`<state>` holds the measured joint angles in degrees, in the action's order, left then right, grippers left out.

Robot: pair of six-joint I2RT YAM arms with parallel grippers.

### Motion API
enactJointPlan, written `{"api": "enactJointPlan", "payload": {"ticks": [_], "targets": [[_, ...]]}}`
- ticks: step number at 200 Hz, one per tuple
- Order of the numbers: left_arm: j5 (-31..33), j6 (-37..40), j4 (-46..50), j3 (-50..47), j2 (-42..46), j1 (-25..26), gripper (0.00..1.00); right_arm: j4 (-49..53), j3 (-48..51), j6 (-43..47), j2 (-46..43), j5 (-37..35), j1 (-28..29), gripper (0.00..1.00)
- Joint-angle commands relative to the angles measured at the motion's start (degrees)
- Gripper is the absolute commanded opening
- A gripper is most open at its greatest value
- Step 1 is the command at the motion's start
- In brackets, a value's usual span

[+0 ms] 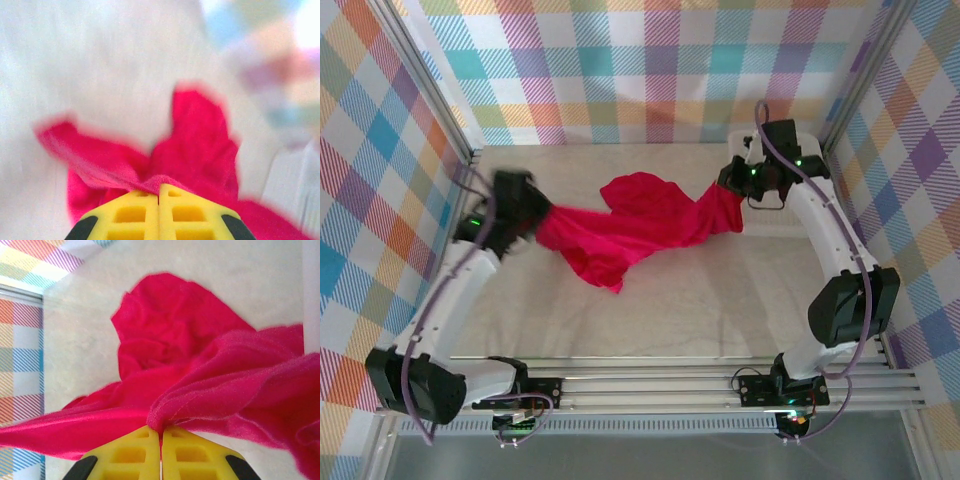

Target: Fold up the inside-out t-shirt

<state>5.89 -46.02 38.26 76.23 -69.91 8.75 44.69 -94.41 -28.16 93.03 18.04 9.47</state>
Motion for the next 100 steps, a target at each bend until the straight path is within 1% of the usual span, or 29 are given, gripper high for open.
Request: {"api": "enactJointPlan", "payload": {"ticks": [1, 17, 32, 39, 48, 50, 70, 100], "targets": [[-3.2, 16.0, 9.1, 14.1, -2.1, -11.3, 0.0, 3.8, -8.4, 0.7, 0.2, -0.5, -2.8, 0.0], [-11.7, 15.8, 8.2, 22.0, -6.0, -19.5, 0.0, 5.6, -12.8, 0.5, 0.8, 0.2, -5.1, 0.0], [-19.1, 13.6, 7.4, 27.3, -9.2, -23.9, 0.0, 7.0, -16.1, 0.3, 1.3, 1.0, -6.5, 0.0], [-21.5, 12.5, 6.8, 29.0, -10.4, -24.9, 0.0, 7.6, -17.4, 0.3, 1.5, 1.0, -6.7, 0.0], [-24.4, 11.6, 5.6, 30.5, -11.3, -25.1, 0.0, 8.4, -19.2, 0.3, 1.7, 1.1, -6.9, 0.0], [-25.0, 11.4, 5.4, 30.7, -11.5, -26.2, 0.0, 8.6, -19.5, 0.3, 1.8, 1.2, -6.9, 0.0], [-28.6, 10.1, 2.9, 32.0, -12.7, -28.0, 0.0, 9.3, -22.4, 0.3, 2.2, 2.0, -6.9, 0.0], [-35.3, 5.7, -0.1, 32.2, -14.7, -30.5, 0.0, 7.4, -22.7, -0.4, 2.0, 7.4, -6.8, 0.0]]}}
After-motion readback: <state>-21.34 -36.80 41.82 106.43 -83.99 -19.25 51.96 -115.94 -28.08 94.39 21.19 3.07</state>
